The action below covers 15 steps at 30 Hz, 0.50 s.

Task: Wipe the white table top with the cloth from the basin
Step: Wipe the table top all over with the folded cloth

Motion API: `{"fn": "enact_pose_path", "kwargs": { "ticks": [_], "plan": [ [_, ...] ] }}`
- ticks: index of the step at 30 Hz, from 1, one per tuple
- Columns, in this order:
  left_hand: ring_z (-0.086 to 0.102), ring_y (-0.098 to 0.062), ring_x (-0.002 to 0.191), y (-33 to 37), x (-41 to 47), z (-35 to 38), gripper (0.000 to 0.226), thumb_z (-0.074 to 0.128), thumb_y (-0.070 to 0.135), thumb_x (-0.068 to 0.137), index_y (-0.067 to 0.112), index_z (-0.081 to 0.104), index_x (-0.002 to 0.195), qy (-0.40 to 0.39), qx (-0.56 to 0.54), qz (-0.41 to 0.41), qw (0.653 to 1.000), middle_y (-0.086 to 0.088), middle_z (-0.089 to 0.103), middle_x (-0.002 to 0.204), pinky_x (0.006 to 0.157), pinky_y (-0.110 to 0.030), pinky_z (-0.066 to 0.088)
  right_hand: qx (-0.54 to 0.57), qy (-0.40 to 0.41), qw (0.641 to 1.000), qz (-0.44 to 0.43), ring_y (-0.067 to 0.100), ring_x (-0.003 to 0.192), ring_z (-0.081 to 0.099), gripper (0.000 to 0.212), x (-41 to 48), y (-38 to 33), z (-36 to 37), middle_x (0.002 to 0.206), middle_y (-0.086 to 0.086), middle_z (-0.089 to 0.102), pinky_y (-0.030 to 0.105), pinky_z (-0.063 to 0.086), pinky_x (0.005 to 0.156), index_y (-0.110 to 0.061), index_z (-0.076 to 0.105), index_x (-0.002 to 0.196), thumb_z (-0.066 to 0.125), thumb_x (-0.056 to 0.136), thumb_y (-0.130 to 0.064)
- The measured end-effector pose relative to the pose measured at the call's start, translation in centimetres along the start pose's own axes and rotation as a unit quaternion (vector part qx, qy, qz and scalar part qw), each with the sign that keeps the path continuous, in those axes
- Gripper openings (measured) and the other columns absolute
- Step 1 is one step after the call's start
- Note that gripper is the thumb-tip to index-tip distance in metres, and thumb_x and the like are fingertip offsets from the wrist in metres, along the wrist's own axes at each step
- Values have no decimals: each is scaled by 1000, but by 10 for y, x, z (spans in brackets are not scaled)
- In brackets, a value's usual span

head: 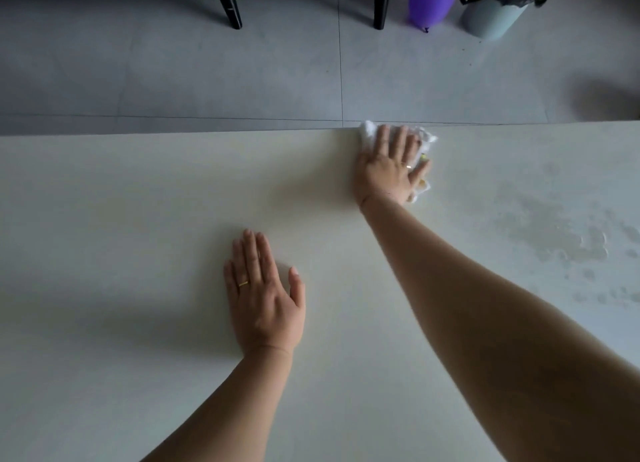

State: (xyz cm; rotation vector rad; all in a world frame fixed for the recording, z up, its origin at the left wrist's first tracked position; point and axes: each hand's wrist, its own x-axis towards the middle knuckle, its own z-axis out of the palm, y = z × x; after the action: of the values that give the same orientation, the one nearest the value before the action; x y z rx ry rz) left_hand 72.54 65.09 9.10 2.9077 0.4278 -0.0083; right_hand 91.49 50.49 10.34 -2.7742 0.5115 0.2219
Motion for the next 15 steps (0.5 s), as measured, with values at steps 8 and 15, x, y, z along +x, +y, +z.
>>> {"fn": "enact_pose_path", "kwargs": {
  "ticks": [8, 15],
  "plan": [
    [27, -33, 142, 0, 0, 0, 67, 30, 39, 89, 1, 33, 144, 11, -2, 4, 1000, -16, 30, 153, 116, -47, 20, -64, -49, 953, -291, 15, 146, -3, 56, -13, -8, 6, 160, -6, 2, 45, -6, 116, -35, 13, 149, 31, 97, -45],
    [24, -32, 143, -1, 0, 1, 68, 30, 40, 88, 2, 32, 144, 11, -14, 8, 1000, -16, 28, 154, 116, -46, 17, 62, -29, 988, -142, 13, 144, 13, 44, 2, 72, -34, 155, -5, 24, 41, -1, 116, -33, 34, 144, 33, 99, -35]
  ]
}}
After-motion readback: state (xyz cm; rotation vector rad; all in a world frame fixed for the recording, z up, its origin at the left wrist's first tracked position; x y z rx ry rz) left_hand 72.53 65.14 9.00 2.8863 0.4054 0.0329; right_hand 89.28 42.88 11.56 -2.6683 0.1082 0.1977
